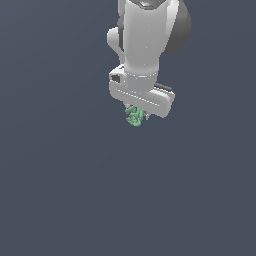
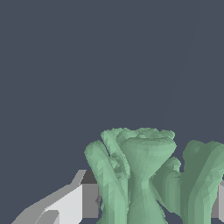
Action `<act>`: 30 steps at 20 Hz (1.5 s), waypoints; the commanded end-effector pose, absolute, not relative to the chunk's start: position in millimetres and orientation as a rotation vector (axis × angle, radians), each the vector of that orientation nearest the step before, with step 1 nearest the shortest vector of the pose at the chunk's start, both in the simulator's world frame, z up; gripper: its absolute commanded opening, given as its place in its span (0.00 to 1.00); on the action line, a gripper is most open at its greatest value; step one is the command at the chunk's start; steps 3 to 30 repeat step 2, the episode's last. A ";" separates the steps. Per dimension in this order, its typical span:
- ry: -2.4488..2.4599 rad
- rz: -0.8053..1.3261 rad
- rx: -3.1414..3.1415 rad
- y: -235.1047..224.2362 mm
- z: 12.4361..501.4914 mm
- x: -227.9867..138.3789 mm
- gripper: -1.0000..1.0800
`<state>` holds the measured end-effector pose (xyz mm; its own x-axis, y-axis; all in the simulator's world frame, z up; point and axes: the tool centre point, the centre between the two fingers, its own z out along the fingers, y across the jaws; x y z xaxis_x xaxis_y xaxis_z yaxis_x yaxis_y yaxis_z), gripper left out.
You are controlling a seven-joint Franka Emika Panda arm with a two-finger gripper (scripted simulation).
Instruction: Pick up the object and move it to a goal position.
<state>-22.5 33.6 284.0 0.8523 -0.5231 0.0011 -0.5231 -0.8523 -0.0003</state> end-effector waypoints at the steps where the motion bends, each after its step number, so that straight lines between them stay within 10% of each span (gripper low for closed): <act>1: 0.854 0.000 -3.023 34.1 287.0 -21.5 0.00; 30: 0.854 0.000 -3.023 34.2 287.2 -21.4 0.00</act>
